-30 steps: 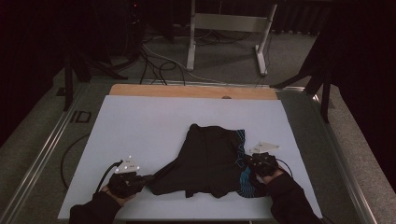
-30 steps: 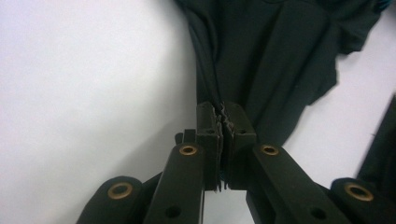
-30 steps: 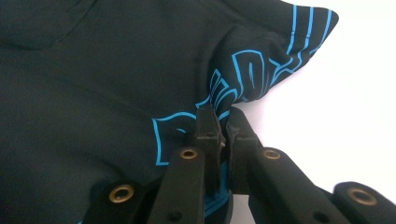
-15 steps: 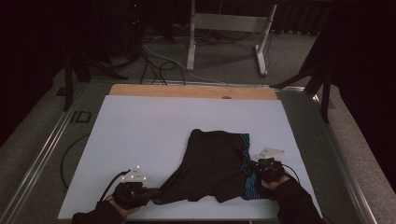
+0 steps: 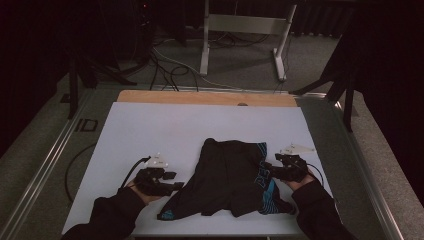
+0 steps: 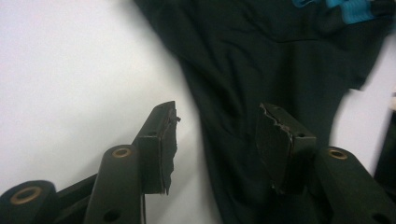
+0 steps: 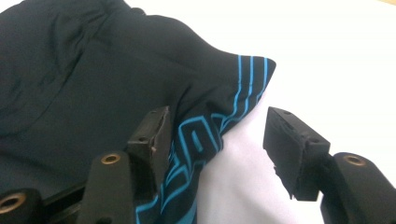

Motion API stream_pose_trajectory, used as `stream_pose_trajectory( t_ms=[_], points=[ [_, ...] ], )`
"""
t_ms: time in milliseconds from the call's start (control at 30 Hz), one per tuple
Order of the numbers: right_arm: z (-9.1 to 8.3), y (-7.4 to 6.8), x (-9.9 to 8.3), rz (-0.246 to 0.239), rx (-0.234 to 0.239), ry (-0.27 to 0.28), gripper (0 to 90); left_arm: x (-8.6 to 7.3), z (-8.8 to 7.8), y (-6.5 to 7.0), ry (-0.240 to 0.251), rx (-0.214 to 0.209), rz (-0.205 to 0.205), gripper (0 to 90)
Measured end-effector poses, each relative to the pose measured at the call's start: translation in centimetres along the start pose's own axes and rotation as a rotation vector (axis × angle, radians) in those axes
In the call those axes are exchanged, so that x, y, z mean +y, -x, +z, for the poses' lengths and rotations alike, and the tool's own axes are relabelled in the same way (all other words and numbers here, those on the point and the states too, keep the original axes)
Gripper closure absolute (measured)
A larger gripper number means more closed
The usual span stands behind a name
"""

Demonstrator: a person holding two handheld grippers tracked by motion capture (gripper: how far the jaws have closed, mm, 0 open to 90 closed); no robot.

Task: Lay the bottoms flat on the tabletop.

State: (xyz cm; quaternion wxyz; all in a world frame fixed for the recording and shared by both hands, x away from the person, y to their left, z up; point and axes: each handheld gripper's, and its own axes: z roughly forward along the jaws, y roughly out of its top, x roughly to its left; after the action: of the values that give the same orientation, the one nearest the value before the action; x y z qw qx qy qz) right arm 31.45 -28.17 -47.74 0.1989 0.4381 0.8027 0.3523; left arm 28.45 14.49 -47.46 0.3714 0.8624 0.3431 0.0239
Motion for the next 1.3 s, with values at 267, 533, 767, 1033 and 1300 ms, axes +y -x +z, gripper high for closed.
stream_pose_trajectory(
  t_ms=[267, 533, 767, 1033, 1300],
  points=[
    [2.7, -0.3, 0.1, 0.024, 0.024, -0.047, 43.7, 0.6, 4.4, -1.1, -0.074, 0.007, 0.017, 52.9],
    [3.9, -0.5, -0.8, -0.019, -0.009, -0.137, 71.1, 0.9, 5.6, -0.6, -0.095, 0.003, 0.039, 65.3],
    [4.2, -1.1, -0.5, -0.059, -0.015, -0.151, 86.7, 1.5, 6.2, -0.5, -0.079, -0.027, -0.012, 86.2],
    [3.1, -0.8, 0.1, -0.065, -0.053, -0.105, 87.9, 1.5, 3.4, -2.2, 0.003, 0.059, -0.07, 88.6],
    [2.2, -1.6, 1.3, -0.086, -0.031, -0.036, 88.0, 0.7, -1.9, -1.9, 0.126, 0.128, -0.066, 88.7]
  ],
)
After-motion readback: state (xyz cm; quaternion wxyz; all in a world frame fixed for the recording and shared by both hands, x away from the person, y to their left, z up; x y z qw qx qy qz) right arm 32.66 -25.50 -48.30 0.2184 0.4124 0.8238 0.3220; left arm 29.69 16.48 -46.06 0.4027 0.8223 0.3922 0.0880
